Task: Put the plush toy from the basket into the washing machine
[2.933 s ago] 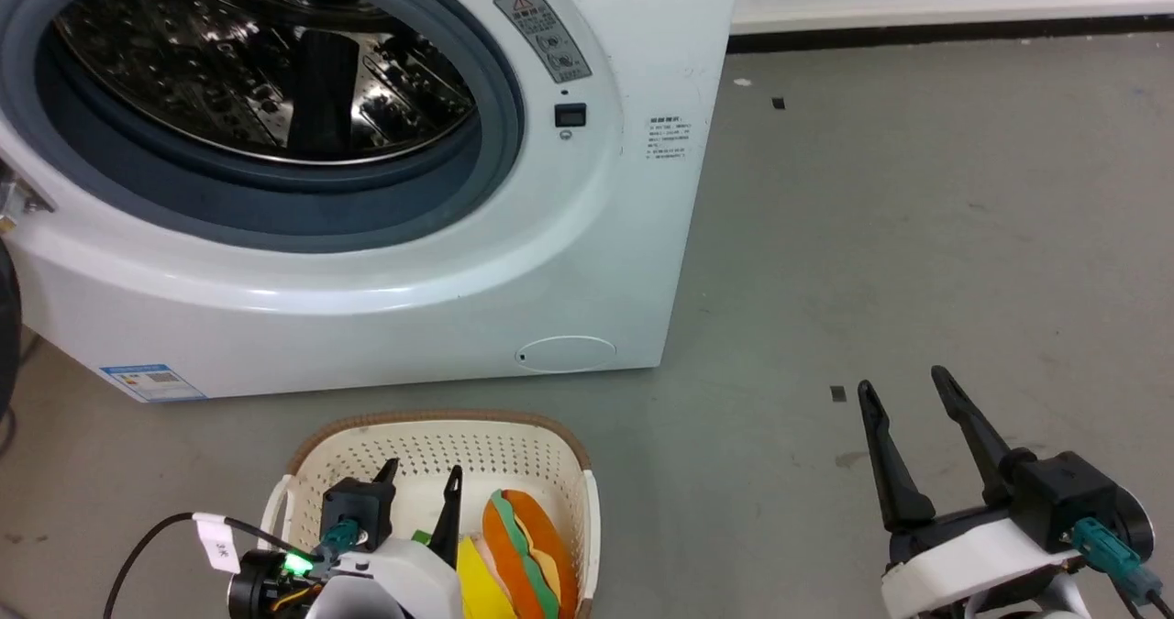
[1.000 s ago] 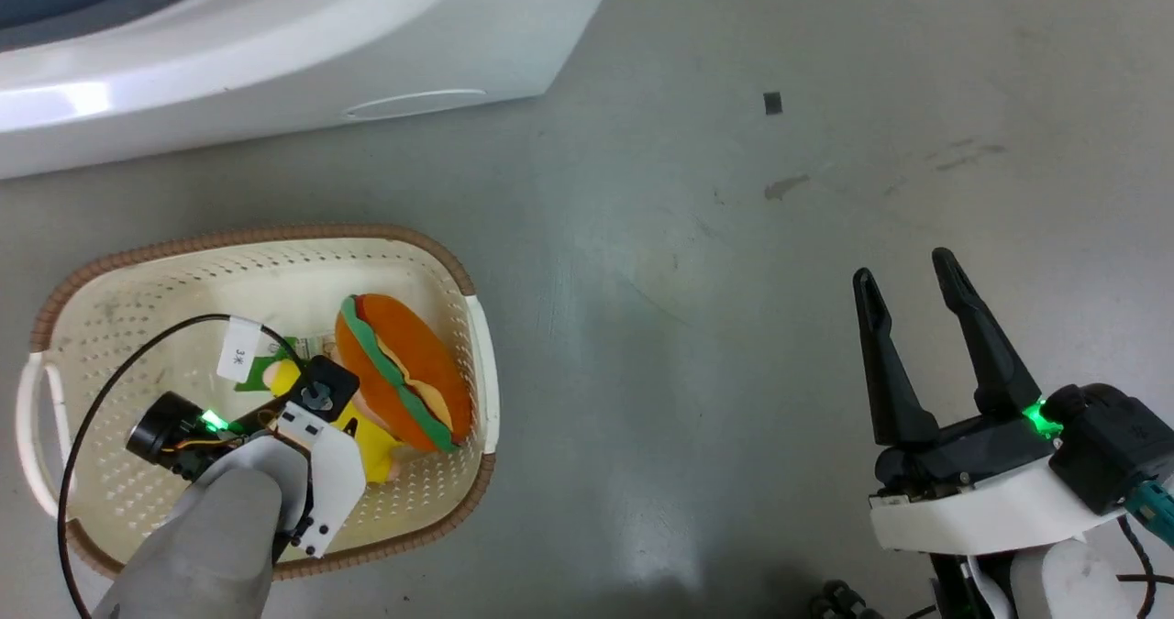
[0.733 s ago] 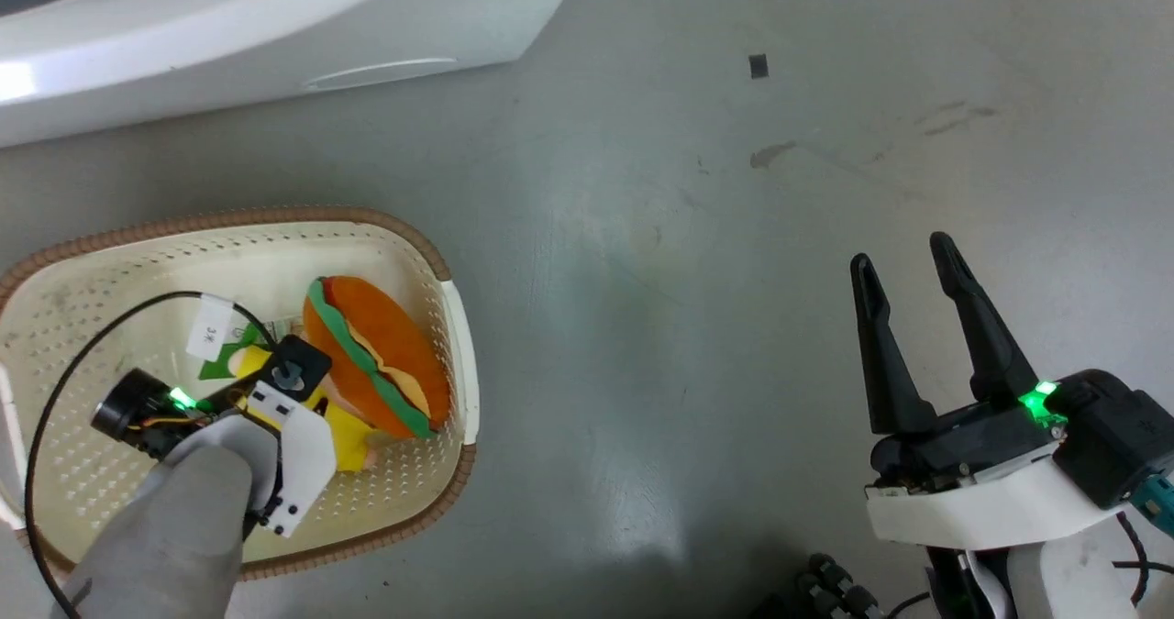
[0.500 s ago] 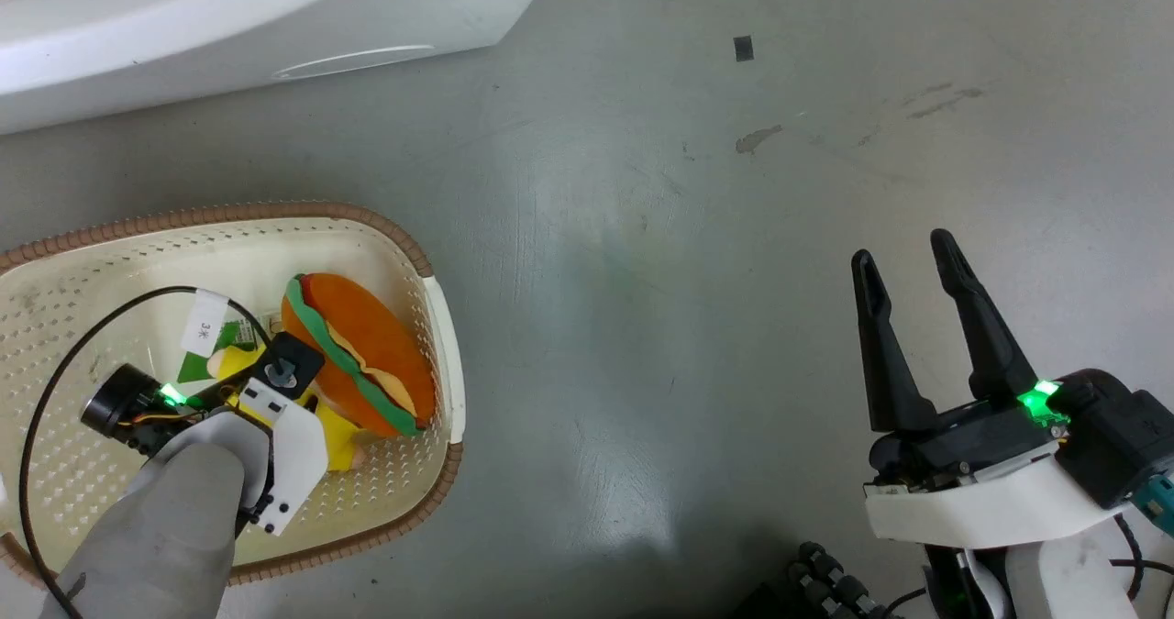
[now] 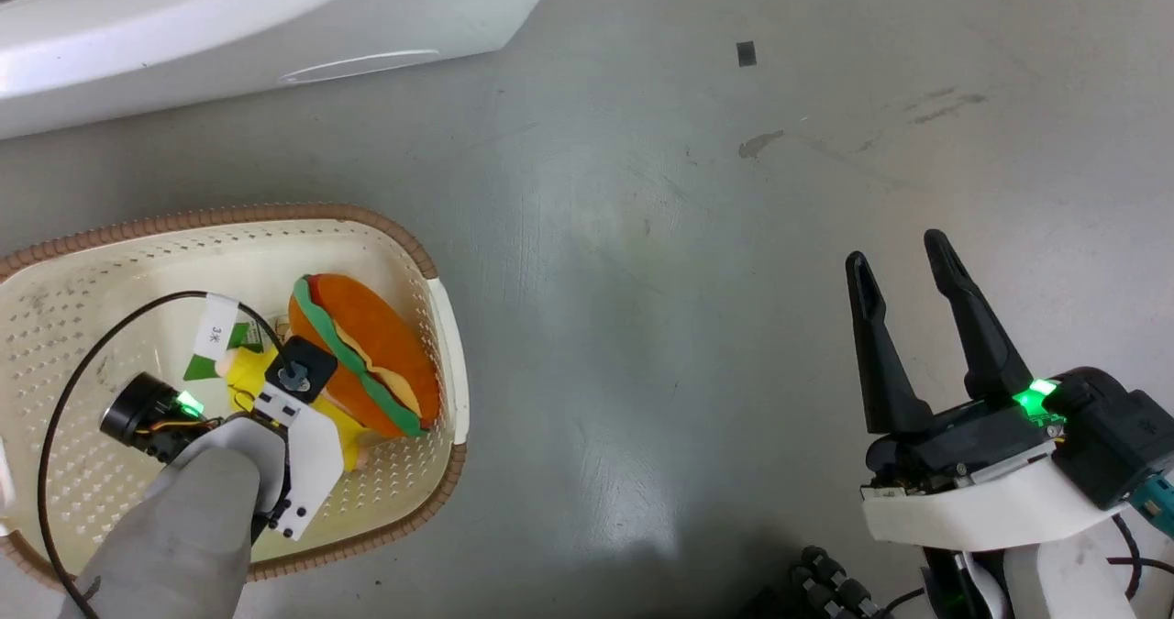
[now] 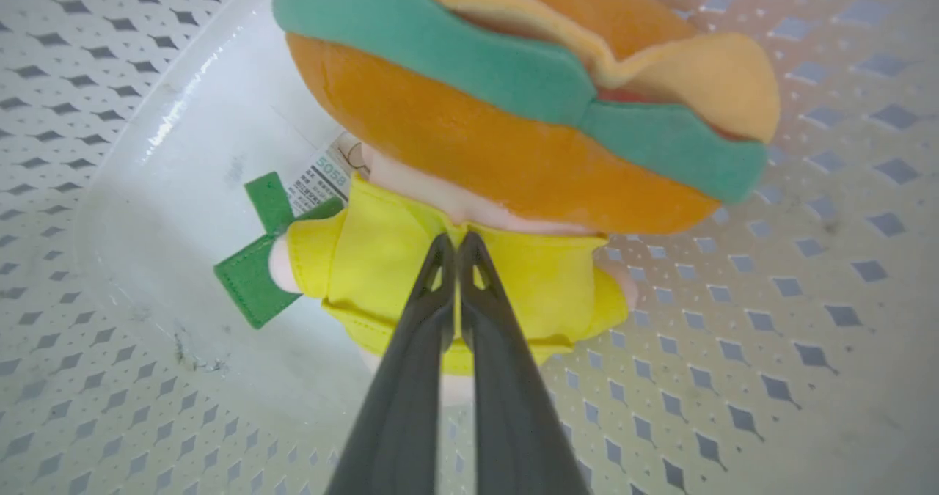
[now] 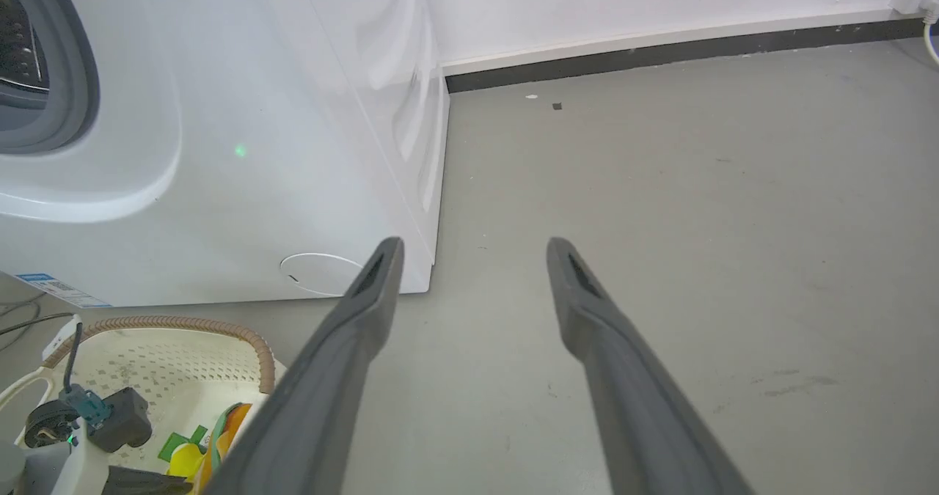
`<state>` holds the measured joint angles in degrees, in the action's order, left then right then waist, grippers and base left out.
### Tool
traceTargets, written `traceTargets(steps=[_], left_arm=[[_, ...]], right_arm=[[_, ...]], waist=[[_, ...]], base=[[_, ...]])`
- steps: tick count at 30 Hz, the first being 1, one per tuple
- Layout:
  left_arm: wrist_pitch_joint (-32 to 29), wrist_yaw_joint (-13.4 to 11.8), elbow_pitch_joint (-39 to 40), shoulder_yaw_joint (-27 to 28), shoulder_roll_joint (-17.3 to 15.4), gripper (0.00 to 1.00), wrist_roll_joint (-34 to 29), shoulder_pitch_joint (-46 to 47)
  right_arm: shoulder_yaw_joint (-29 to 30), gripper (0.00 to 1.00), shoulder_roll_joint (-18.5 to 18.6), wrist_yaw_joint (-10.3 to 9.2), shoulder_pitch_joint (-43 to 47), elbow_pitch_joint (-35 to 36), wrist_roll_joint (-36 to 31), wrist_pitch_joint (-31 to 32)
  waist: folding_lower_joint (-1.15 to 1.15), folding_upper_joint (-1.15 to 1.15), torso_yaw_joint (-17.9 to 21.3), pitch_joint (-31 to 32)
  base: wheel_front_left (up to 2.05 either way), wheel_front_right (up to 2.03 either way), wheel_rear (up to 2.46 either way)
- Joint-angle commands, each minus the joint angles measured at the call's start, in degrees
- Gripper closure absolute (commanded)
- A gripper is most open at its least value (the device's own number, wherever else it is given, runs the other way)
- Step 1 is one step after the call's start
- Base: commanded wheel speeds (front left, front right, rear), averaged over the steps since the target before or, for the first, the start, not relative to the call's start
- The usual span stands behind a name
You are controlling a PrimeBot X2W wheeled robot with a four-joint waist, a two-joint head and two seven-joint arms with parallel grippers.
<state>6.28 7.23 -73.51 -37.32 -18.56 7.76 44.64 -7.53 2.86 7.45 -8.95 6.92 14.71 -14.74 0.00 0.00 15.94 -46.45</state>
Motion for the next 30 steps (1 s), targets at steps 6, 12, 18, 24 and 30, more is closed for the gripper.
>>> traceTargets(steps=[6,12,18,24,30], left_arm=[[0.2,0.2,0.7,-2.0,0.2,1.00,3.4,-1.1],[2.9,0.2,1.5,-2.7,0.7,1.00,6.9,-3.5],[5.7,0.2,2.1,-2.5,1.7,1.00,10.0,-6.3],[7.8,0.2,3.0,-2.0,2.5,1.00,12.1,-9.6],[8.6,0.1,5.1,-1.3,2.9,1.00,13.5,-13.6]], right_arm=[[0.1,0.00,0.0,0.03,-1.2,-0.5,-0.2,-0.3],[0.7,0.00,0.0,0.03,-1.1,-1.6,-0.9,-0.3],[1.5,0.00,0.0,0.03,-0.6,-2.7,-2.0,-0.3],[2.1,0.00,0.0,0.03,1.3,-3.8,-2.9,-0.3],[2.5,0.00,0.0,0.03,3.2,-4.6,-3.7,-0.3]], waist=[[0.00,0.00,-0.7,1.5],[0.00,0.00,-2.2,6.7],[0.00,0.00,-4.5,13.1],[0.00,0.00,-7.2,19.6],[0.00,0.00,-9.2,24.8]], base=[[0.00,0.00,0.00],[0.00,0.00,0.00],[0.00,0.00,0.00],[0.00,0.00,0.00],[0.00,0.00,0.00]])
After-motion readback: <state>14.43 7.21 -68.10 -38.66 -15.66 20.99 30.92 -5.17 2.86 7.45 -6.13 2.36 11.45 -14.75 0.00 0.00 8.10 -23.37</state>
